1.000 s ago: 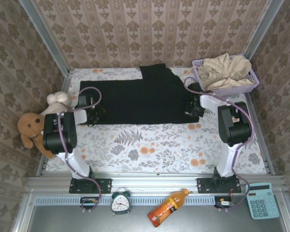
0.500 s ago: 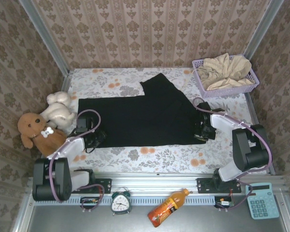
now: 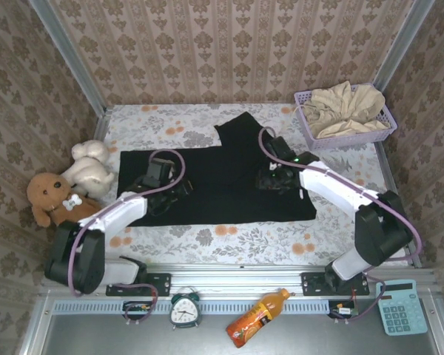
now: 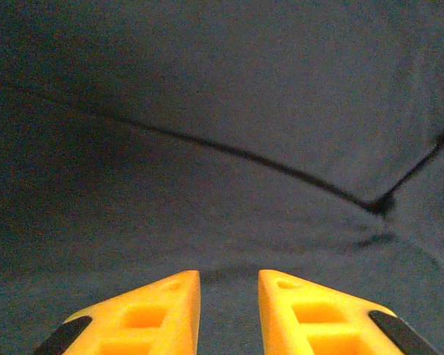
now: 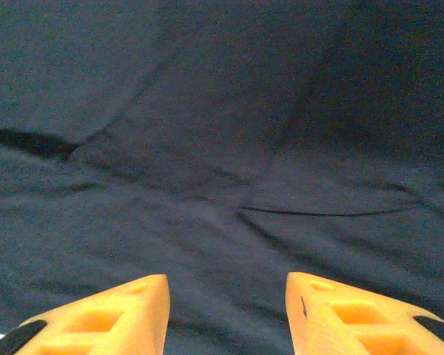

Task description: Fold and stack the mixed laundry pile

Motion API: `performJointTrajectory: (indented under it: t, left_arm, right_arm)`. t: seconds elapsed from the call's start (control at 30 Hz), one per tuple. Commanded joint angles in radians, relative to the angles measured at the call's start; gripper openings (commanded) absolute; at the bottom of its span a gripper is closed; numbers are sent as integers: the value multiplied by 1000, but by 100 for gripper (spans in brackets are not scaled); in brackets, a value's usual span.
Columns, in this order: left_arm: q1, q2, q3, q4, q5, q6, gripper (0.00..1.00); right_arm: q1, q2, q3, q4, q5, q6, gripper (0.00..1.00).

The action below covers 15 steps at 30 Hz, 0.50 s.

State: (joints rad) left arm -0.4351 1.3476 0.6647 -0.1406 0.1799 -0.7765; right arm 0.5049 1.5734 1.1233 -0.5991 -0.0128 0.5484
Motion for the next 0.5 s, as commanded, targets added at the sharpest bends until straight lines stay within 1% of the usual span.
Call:
performJointTrajectory:
  t: [0.0, 0.07, 0.17, 0.33, 0.47]
  left_arm:
    - [-67, 73, 22, 76, 10, -34, 27]
    - [-86, 109, 16, 87, 9, -35, 27]
    - [-88, 139, -11, 96, 5, -28, 27]
    - [-85, 150, -38, 67, 0, -3, 27]
    - [-83, 141, -54, 60, -9, -5, 27]
  right_arm:
    - [32, 72, 1, 49, -56, 55, 47]
    - [44, 100, -19, 86, -75, 66, 47]
    - [46, 136, -45, 134, -79, 76, 46]
    - [43, 201, -12, 147, -1, 80, 46]
    - [41, 261, 34, 124, 44, 72, 46]
